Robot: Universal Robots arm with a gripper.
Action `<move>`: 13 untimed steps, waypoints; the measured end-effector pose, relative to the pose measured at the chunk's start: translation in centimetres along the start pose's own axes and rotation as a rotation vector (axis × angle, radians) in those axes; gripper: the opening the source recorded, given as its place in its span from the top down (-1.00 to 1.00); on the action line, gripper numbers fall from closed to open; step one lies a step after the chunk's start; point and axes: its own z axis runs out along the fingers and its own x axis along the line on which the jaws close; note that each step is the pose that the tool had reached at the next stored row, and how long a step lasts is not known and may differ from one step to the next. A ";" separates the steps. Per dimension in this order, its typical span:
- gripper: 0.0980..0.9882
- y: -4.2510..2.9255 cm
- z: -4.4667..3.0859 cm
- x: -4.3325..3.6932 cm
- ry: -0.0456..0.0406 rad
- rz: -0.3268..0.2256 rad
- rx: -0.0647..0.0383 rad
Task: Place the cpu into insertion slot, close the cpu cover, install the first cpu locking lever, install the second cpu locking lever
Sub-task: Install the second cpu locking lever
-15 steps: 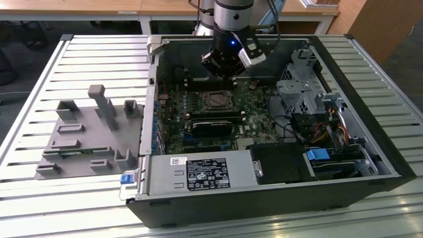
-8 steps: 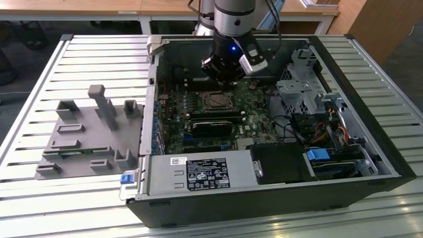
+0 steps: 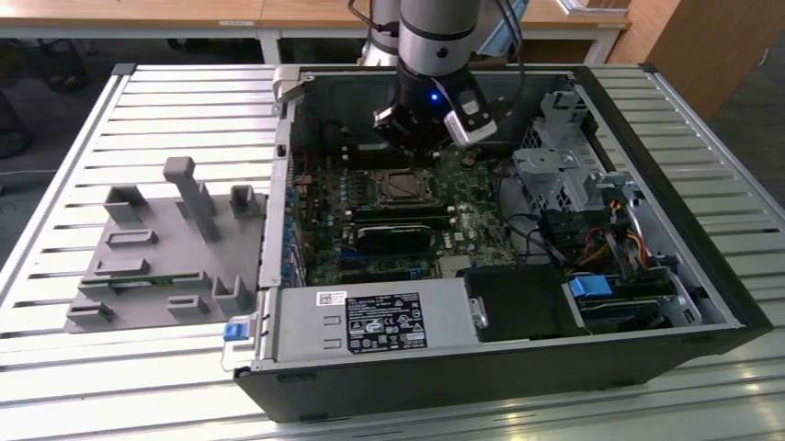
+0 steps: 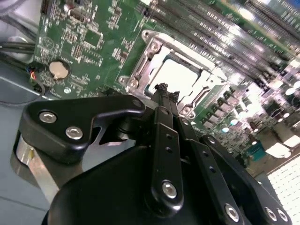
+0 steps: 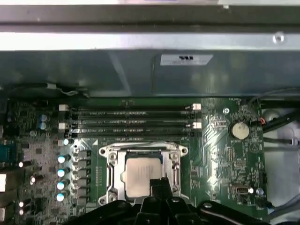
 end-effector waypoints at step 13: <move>0.98 -2.46 -0.08 -0.07 0.0000 0.000 0.000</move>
